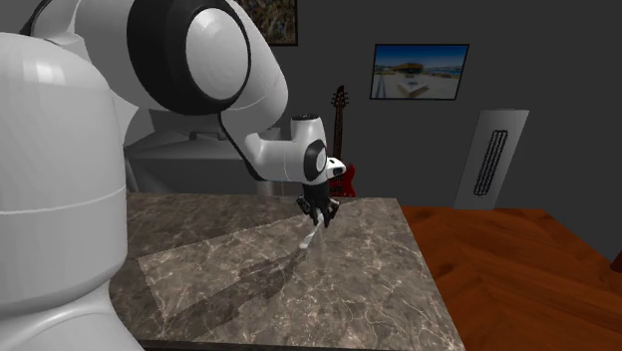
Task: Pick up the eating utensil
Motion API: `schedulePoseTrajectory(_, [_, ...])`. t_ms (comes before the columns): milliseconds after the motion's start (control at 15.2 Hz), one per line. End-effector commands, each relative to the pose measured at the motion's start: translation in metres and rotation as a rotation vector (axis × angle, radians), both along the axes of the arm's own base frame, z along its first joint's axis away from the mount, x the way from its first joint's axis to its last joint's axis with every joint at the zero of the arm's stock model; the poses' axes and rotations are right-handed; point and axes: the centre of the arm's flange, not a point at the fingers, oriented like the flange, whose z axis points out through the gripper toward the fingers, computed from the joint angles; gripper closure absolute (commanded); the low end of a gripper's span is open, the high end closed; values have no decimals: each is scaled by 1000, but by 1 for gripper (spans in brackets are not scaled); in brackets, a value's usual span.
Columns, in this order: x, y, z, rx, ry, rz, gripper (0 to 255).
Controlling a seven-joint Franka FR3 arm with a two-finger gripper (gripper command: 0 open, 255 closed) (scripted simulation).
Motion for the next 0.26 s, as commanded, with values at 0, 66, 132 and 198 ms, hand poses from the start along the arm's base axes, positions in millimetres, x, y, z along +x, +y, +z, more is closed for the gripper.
schedulePoseTrajectory(0, [-1,0,12,0,0,0,255])
schedulePoseTrajectory(66, [-1,0,17,0,0,0,255])
schedulePoseTrajectory(132, [-1,0,18,0,0,0,255])
schedulePoseTrajectory(198, [-1,0,18,0,0,0,255])
